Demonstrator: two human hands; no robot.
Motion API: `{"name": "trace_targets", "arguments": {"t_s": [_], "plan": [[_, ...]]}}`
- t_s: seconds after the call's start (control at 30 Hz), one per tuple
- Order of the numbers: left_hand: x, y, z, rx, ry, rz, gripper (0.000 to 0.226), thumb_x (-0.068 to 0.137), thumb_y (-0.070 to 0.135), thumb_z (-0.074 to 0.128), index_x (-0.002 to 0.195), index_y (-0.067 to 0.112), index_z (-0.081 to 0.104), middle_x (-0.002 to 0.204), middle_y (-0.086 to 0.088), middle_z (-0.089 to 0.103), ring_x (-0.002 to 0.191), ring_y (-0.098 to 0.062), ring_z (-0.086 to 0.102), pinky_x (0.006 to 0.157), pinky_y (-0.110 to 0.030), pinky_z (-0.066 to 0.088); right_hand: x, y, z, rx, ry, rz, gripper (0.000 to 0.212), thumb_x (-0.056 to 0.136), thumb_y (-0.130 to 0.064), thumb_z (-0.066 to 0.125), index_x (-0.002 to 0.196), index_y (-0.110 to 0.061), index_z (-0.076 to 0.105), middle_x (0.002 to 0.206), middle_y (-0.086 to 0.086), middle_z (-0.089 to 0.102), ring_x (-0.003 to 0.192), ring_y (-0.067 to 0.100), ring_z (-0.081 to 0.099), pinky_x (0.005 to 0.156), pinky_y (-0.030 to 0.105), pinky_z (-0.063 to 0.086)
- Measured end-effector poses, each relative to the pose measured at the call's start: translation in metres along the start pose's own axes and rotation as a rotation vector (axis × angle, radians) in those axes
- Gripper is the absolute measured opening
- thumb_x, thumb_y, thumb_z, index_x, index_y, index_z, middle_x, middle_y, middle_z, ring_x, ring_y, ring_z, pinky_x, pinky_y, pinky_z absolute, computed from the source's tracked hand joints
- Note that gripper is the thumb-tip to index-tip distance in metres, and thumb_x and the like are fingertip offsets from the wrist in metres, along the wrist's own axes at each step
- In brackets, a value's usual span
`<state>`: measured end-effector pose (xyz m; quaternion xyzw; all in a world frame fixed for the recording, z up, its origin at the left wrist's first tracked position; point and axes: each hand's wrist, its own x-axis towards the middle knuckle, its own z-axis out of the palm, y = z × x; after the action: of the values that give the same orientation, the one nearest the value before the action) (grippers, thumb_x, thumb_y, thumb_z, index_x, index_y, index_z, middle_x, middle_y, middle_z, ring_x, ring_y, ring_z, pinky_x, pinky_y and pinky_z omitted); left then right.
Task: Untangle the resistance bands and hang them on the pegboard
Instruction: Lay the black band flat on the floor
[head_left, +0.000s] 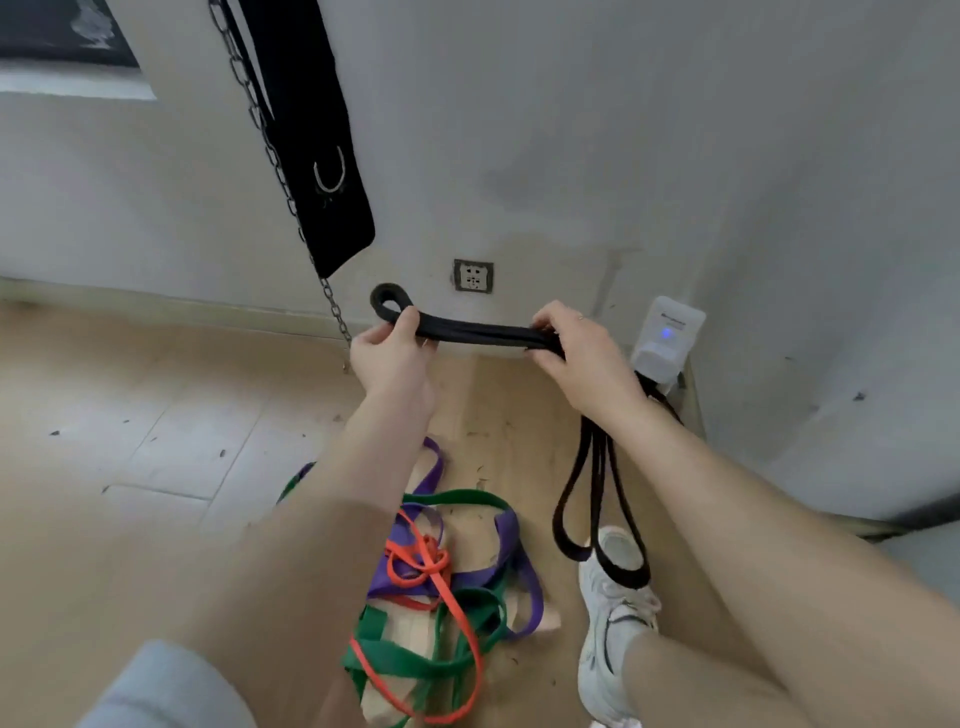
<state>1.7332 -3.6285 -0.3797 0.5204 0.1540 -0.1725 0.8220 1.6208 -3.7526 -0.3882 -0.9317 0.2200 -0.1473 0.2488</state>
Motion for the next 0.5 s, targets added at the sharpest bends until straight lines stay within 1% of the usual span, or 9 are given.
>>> {"name": "trace_targets", "arguments": {"t_s": [0.07,0.1,0.13,0.2,0.23,0.3,0.37,0.43,0.5], "plan": [[0.053,-0.026,0.001,0.025,0.046,-0.059,0.013,0.087,0.000,0.060,0.080,0.005,0.050,0.088,-0.012,0.061,0.086,-0.022,0.063,0.086,-0.035,0.055,0.036,0.025,0.039,-0.115,-0.111,-0.009,0.020,0.092,-0.018,0.054,0.111,-0.015,0.050,0.114,0.003,0.056,0.098,0.023,0.055,0.078,0.038,0.047],[0.082,-0.044,-0.003,0.040,0.068,-0.090,0.009,0.087,0.000,0.060,0.082,0.003,0.052,0.088,-0.013,0.061,0.086,-0.021,0.063,0.087,-0.034,0.054,0.051,0.038,0.065,-0.158,-0.176,0.001,0.021,0.091,-0.017,0.053,0.112,-0.015,0.049,0.116,0.004,0.055,0.099,0.026,0.055,0.077,0.039,0.048],[0.109,-0.062,-0.007,0.051,0.087,-0.121,0.006,0.087,0.001,0.060,0.089,-0.001,0.054,0.092,-0.015,0.062,0.088,-0.022,0.064,0.088,-0.033,0.054,0.066,0.051,0.095,-0.195,-0.240,0.015,0.022,0.092,-0.016,0.052,0.113,-0.015,0.047,0.117,0.005,0.054,0.098,0.027,0.055,0.074,0.040,0.049],[0.169,-0.101,-0.020,0.081,0.153,-0.169,0.016,0.087,0.001,0.060,0.100,-0.005,0.053,0.105,-0.020,0.062,0.093,-0.022,0.064,0.089,-0.031,0.053,0.092,0.078,0.163,-0.236,-0.341,0.053,0.020,0.092,-0.014,0.049,0.112,-0.014,0.045,0.115,0.006,0.054,0.093,0.028,0.055,0.069,0.039,0.048],[0.199,-0.120,-0.028,0.094,0.196,-0.185,0.014,0.087,0.001,0.060,0.098,-0.003,0.053,0.106,-0.018,0.062,0.093,-0.022,0.063,0.089,-0.030,0.053,0.104,0.090,0.197,-0.240,-0.373,0.071,0.018,0.092,-0.012,0.047,0.110,-0.013,0.044,0.113,0.007,0.055,0.090,0.027,0.054,0.066,0.038,0.046],[0.253,-0.151,-0.043,0.150,0.277,-0.201,0.010,0.086,0.003,0.063,0.089,0.003,0.053,0.096,-0.011,0.062,0.093,-0.022,0.063,0.087,-0.028,0.053,0.126,0.110,0.260,-0.238,-0.414,0.102,0.015,0.093,-0.009,0.045,0.107,-0.012,0.043,0.108,0.009,0.056,0.085,0.026,0.050,0.061,0.035,0.040],[0.300,-0.176,-0.061,0.218,0.337,-0.203,0.018,0.084,0.007,0.064,0.099,0.001,0.056,0.097,-0.011,0.062,0.094,-0.023,0.063,0.085,-0.027,0.053,0.143,0.122,0.311,-0.241,-0.428,0.120,0.016,0.094,-0.008,0.043,0.109,-0.011,0.043,0.107,0.011,0.056,0.086,0.028,0.053,0.060,0.035,0.037],[0.337,-0.190,-0.077,0.299,0.347,-0.200,0.029,0.084,0.011,0.064,0.107,-0.005,0.056,0.097,-0.016,0.062,0.090,-0.026,0.063,0.080,-0.031,0.052,0.154,0.128,0.351,-0.242,-0.409,0.125,0.026,0.095,-0.008,0.043,0.120,-0.012,0.043,0.113,0.011,0.056,0.097,0.029,0.054,0.065,0.034,0.037],[0.363,-0.196,-0.088,0.426,0.370,-0.175,0.034,0.083,0.016,0.064,0.107,-0.006,0.057,0.093,-0.018,0.063,0.080,-0.025,0.060,0.073,-0.033,0.050,0.162,0.127,0.384,-0.260,-0.379,0.109,0.037,0.095,-0.009,0.043,0.132,-0.012,0.040,0.129,0.012,0.050,0.115,0.028,0.047,0.082,0.036,0.039]]}}
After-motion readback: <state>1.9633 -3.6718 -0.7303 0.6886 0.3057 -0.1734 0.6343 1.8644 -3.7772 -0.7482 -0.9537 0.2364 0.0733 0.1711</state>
